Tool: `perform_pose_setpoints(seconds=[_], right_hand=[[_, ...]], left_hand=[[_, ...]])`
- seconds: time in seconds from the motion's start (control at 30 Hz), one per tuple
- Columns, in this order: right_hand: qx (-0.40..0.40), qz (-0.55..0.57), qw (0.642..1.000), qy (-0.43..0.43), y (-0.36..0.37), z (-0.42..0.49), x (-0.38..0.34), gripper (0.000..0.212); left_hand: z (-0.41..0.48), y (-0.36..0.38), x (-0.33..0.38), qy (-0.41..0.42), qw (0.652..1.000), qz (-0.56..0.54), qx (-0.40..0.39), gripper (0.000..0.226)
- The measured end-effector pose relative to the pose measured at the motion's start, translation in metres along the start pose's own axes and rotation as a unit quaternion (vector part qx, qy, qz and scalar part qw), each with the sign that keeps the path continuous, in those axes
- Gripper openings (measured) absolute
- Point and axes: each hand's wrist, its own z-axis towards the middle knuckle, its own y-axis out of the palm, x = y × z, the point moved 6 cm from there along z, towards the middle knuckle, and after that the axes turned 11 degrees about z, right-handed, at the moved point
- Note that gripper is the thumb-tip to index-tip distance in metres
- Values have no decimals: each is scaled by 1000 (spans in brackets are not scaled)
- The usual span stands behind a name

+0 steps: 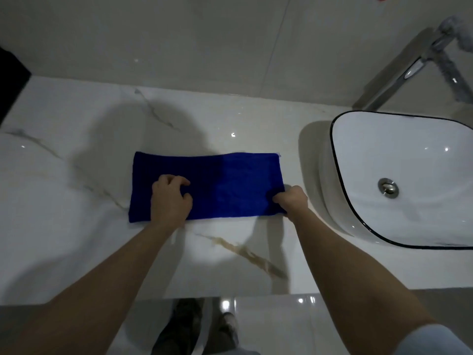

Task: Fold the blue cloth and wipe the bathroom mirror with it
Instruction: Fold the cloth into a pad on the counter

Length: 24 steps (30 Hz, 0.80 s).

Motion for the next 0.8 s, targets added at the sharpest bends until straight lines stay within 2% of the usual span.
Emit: perform_pose_setpoints(seconds=[0.07, 0.13, 0.27, 0.43, 0.5, 0.57, 0.67, 0.73, 0.8], right_hand=[[-10, 1, 1000, -14, -2, -5, 1, 19], [-20, 6, 999, -40, -2, -13, -5, 10], [-53, 24, 995, -84, 6, -23, -22, 40], [-61, 1, 983, -176, 32, -43, -49, 33], [-70, -17, 975, -211, 48, -53, -57, 17], [-83, -44, 964, -248, 64, -64, -63, 8], [-120, -106, 944, -290, 92, -82, -65, 16], [-149, -140, 930, -305, 111, -91, -63, 10], [-168, -169, 924, -299, 127, -96, -59, 9]], left_hand=[[-18, 12, 8, 9, 1000, -9, -18, 29], [-32, 21, 15, 11, 999, -22, -28, 29], [-48, 31, 30, 33, 994, -84, -57, 32], [-46, 37, 45, -27, 966, -214, -145, 36], [-43, 34, 44, -70, 947, -276, -149, 38], [-39, 35, 37, -141, 901, -371, -176, 42], [-33, 40, 26, -234, 793, -514, -228, 50], [-26, 38, 20, -262, 738, -582, -217, 50], [-18, 34, 14, -275, 707, -624, -189, 44]])
